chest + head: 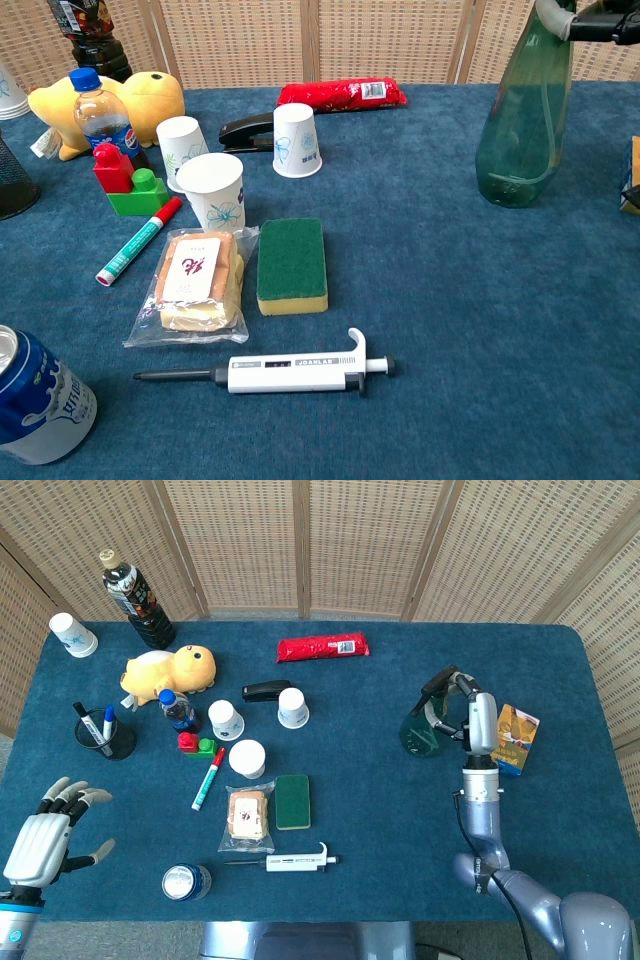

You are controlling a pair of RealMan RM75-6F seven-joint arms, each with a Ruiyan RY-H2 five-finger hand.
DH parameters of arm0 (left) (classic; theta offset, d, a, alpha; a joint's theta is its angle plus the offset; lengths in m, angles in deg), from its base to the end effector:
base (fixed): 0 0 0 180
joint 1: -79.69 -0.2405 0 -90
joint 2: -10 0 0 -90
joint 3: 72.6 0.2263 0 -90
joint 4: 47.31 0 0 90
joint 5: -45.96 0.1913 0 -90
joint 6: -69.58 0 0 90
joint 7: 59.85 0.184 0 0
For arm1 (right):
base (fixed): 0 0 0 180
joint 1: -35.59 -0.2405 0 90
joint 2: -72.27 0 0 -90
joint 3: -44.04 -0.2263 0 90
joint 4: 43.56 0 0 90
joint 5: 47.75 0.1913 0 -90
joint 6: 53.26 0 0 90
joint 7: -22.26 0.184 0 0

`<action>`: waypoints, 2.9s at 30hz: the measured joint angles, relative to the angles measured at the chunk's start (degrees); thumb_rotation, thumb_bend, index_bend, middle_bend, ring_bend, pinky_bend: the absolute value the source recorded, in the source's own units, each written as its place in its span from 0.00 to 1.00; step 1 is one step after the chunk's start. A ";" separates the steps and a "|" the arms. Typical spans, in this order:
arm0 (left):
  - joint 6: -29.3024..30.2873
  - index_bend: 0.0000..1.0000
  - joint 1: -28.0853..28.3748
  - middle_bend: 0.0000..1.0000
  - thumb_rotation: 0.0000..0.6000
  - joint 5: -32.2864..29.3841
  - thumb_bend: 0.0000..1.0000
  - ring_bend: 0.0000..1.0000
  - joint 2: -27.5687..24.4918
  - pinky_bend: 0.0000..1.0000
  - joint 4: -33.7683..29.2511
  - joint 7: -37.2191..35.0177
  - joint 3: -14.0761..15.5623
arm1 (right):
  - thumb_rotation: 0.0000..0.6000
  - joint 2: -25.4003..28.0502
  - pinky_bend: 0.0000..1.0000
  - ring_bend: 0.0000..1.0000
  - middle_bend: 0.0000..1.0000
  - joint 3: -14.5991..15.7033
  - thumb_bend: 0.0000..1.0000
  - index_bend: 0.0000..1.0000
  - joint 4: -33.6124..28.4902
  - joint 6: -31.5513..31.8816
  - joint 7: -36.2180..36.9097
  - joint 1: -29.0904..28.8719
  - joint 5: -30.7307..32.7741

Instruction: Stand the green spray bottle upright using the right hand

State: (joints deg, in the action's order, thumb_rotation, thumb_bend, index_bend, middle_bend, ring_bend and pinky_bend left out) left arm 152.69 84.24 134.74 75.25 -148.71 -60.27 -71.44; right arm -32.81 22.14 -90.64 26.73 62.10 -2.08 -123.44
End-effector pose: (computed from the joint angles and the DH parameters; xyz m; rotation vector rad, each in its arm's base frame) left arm -0.2451 0.1984 0.1252 -1.4285 -1.1092 -1.0008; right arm -0.1724 -0.4016 0.0776 1.0036 -1.1293 1.8201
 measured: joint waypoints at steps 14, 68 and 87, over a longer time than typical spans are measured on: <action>0.05 0.28 0.07 0.31 1.00 0.07 0.28 0.19 0.08 0.05 0.18 -0.25 -0.05 | 1.00 2.71 0.40 0.29 0.44 0.02 0.48 0.43 -4.06 -2.68 -1.00 0.59 0.20; 0.18 0.27 0.43 0.30 1.00 0.50 0.28 0.19 0.38 0.04 0.39 -0.32 -0.21 | 0.54 7.34 0.24 0.17 0.34 0.68 0.36 0.22 -9.80 -6.25 -1.11 0.83 -0.80; -0.02 0.27 0.72 0.30 1.00 0.63 0.28 0.18 0.55 0.04 0.69 -0.60 -0.24 | 0.32 8.87 0.20 0.14 0.31 2.40 0.37 0.16 -12.77 -5.68 -3.34 2.25 -1.91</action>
State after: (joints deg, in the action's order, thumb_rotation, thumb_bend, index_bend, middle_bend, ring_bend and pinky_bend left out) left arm 152.67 84.95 135.37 75.80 -148.03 -60.88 -71.68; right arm -23.94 24.54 -103.41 21.05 58.76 0.17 -125.35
